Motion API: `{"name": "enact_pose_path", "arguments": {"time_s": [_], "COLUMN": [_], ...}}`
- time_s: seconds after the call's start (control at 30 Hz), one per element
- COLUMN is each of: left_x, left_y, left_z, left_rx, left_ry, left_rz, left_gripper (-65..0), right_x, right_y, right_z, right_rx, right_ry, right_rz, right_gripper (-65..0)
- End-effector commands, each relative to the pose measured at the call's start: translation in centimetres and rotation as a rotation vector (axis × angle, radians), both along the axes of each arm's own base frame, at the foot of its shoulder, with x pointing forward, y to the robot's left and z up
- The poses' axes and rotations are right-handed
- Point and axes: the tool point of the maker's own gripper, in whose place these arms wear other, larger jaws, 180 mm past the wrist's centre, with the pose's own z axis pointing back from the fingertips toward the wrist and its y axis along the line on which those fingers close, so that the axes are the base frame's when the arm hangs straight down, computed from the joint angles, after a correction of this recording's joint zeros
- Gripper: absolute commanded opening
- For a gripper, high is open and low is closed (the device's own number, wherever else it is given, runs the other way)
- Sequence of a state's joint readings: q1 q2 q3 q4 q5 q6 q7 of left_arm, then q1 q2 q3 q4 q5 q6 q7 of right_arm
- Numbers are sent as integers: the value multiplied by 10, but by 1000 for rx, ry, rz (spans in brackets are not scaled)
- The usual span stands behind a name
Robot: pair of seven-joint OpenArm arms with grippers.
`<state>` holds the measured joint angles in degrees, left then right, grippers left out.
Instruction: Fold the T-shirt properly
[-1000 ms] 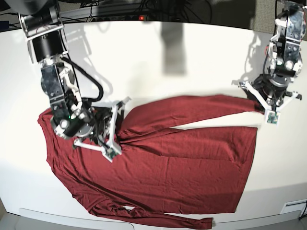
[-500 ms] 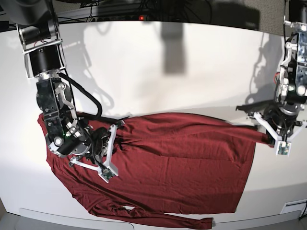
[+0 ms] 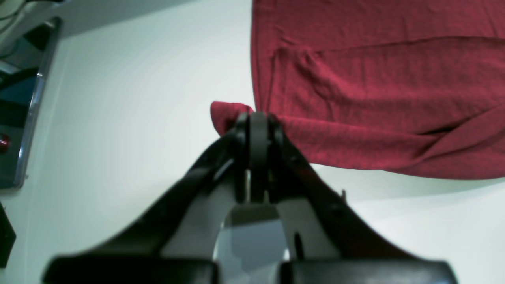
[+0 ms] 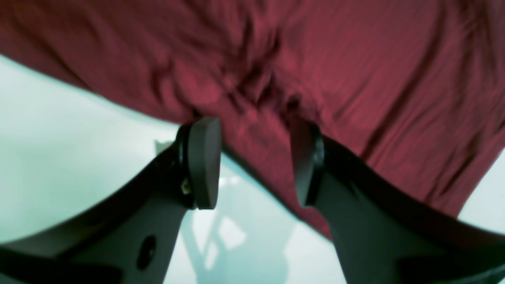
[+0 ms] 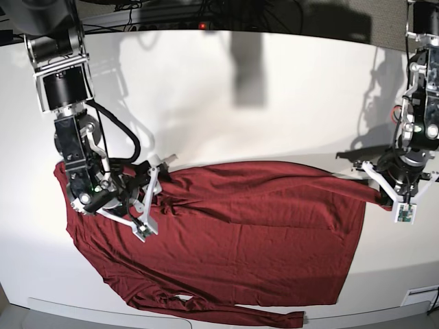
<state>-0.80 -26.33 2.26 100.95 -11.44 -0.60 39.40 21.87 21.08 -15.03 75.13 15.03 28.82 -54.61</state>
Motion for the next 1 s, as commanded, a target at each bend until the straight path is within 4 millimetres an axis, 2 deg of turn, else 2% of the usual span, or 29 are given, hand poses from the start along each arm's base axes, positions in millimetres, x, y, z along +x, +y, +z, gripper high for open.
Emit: {"name": "enact_pose_path", "arguments": {"time_s": [0.0, 0.1, 0.23, 0.33, 0.43, 0.57, 0.73, 0.97], "left_x": [8, 8, 8, 8, 8, 8, 8, 8], "left_y": [3, 3, 3, 3, 3, 3, 3, 3], "left_z": [19, 19, 19, 19, 19, 19, 19, 19], "left_rx": [16, 17, 16, 16, 17, 16, 16, 16], "left_ry": [-61, -61, -62, -61, -61, -61, -60, -60], "left_rz": [-4, -4, -4, -4, -4, -3, -3, -3], "left_gripper": [-650, -650, -650, -650, -650, -650, -650, -650], "right_x": [16, 18, 16, 20, 32, 38, 37, 29], "right_y": [-1, 1, 17, 30, 43, 53, 54, 41], "right_z": [15, 8, 2, 7, 20, 27, 22, -8], "right_rx": [20, 49, 82, 105, 126, 143, 143, 140], "right_ry": [-59, -59, -45, -57, -93, -118, -103, -8], "right_rz": [-7, 7, 50, 74, 91, 101, 97, 49], "right_gripper": [-364, -364, -364, -364, -364, -364, -364, -373]}}
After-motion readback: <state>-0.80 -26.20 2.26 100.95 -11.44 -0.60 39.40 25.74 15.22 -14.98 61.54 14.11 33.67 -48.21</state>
